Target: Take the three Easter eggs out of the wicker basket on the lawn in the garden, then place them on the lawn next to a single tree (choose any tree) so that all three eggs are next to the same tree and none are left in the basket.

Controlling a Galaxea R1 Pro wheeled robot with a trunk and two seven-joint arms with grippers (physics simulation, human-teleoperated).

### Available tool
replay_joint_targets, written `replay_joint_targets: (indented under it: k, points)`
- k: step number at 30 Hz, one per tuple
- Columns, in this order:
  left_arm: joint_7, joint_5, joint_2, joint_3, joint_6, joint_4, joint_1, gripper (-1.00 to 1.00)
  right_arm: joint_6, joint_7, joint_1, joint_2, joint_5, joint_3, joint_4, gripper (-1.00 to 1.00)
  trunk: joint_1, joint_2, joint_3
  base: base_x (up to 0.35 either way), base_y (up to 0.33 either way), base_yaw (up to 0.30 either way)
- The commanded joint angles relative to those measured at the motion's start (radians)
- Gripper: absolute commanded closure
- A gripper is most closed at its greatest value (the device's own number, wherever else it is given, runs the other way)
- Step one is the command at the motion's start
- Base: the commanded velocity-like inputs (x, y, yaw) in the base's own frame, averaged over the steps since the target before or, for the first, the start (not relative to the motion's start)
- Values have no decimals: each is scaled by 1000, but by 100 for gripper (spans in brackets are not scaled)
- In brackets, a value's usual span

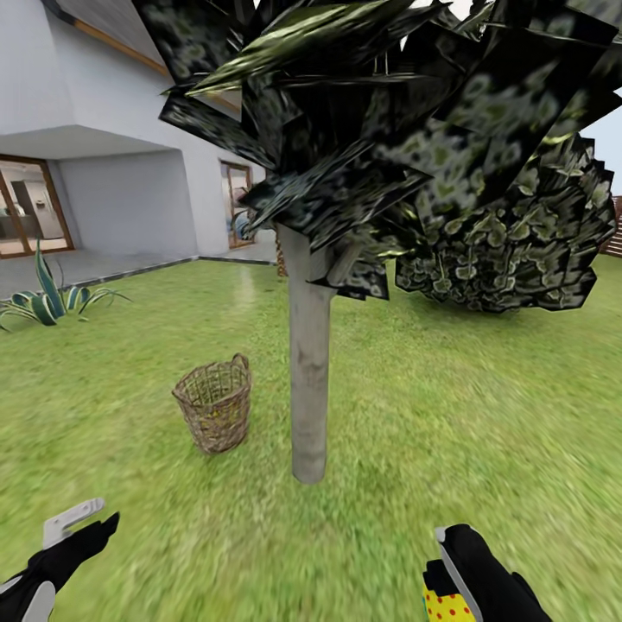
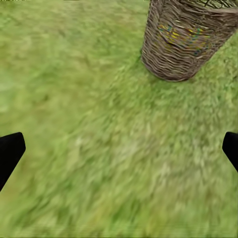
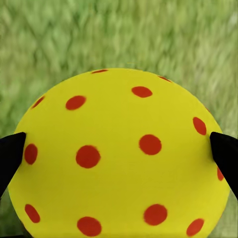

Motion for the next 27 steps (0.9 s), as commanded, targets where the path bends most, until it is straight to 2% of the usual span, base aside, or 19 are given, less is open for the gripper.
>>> replay_joint_targets:
  k: [1,10,16,20,27]
  points:
    - [6,11,0,-1,6,-2,0,-100,5,0,0,0,5,5,-2,100,4,-8,-4,309,-14,0]
    - [1,13,1,-1,10,-2,0,-100,4,0,0,6,5,10,-7,100,39,-71,-33,312,-2,0]
    - [2,12,0,-1,10,-2,0,-100,2,-2,-1,6,5,11,-17,100,62,-113,-51,39,0,14]
    - [1,12,-16,-1,10,-2,0,-100,-7,-6,0,6,7,12,-31,100,77,-141,-64,14,0,209]
    - [-1,12,-18,-4,9,19,0,-100,-9,-5,0,5,8,12,-33,100,104,-190,-86,163,0,253]
